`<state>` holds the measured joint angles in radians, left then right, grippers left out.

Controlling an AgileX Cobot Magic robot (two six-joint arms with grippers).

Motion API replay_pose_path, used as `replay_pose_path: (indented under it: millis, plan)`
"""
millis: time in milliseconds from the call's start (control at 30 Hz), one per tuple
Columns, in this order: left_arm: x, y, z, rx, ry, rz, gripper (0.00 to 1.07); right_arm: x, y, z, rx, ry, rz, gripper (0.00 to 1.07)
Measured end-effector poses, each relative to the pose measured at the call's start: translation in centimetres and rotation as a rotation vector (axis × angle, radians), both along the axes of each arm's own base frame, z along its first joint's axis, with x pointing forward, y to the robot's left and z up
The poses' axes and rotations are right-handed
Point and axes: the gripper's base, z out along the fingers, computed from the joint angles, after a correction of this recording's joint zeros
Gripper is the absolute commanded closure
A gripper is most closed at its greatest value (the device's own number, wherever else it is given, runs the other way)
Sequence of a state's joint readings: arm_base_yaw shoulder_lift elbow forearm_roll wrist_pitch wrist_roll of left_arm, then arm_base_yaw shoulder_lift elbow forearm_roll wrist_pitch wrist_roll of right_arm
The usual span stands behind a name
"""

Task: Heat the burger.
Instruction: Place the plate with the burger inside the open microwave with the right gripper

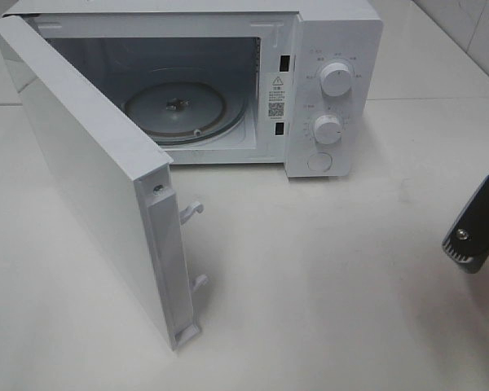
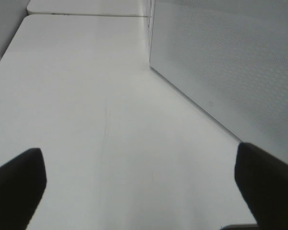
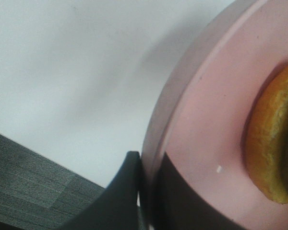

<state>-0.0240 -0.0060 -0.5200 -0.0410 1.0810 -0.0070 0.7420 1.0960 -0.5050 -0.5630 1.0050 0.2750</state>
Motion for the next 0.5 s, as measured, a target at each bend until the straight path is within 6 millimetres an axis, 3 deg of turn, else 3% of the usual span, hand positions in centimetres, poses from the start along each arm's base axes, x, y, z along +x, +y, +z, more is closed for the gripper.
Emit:
replay_pose_path:
  millis: [500]
  plan:
    - [0.0,0.0,0.0,0.0,0.0,0.0,0.06,0.89,0.81,0.13,-0.026,-0.018,0.282,1.07]
